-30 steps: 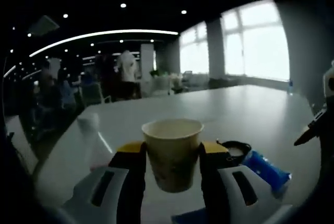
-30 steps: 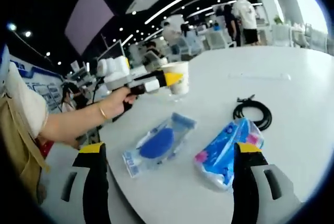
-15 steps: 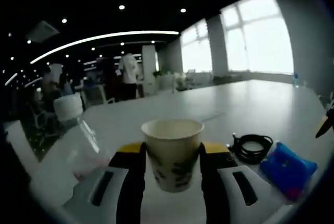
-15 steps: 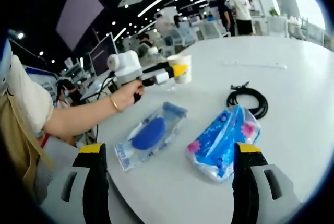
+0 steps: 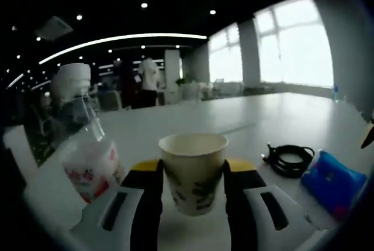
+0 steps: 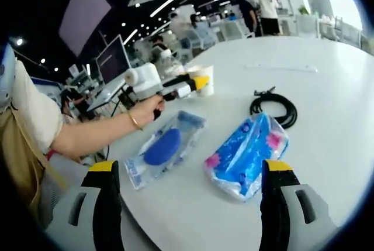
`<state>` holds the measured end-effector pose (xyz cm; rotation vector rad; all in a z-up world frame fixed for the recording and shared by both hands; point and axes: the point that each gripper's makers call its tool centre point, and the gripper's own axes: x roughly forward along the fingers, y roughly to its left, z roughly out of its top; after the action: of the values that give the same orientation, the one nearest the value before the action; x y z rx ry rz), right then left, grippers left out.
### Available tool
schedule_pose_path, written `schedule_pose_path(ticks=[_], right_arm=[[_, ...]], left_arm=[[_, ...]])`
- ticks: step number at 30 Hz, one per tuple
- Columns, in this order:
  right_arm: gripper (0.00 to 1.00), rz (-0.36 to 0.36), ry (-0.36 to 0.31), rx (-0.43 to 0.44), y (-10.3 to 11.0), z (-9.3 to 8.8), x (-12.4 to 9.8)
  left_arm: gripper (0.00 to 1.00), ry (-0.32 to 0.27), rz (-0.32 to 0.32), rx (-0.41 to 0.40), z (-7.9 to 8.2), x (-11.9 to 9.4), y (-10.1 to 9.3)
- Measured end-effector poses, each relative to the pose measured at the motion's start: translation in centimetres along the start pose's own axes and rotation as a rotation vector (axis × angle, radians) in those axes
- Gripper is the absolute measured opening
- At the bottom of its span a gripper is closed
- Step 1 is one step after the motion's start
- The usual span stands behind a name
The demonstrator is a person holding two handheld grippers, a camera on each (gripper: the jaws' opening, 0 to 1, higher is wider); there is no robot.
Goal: Arrange the tabletop items into an orderly group along one side of the table until the central work area is clear of visible clutter.
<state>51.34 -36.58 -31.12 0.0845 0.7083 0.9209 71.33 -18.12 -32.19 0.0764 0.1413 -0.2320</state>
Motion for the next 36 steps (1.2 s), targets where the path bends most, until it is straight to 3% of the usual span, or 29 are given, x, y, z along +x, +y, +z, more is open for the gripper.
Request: schedule_pose_path(ticks=[15,30,36], right_arm=[[0.99,0.005,0.012,0.009,0.0,-0.1,0.1],[0.99,0.003,0.017,0.006,0.0,0.0,0.1],[0.99,0.012,0.019,0.015,0.4,0.0,0.3]], left_arm=[[0.39,0.038,0.001,-0.035,-1.7,0.1,0.1],[0.40,0.068,0.001,-0.039,-2.2,-0.5,0.2],[0.49,0.063,0.007,-0.022,-1.9,-0.9,0.1]])
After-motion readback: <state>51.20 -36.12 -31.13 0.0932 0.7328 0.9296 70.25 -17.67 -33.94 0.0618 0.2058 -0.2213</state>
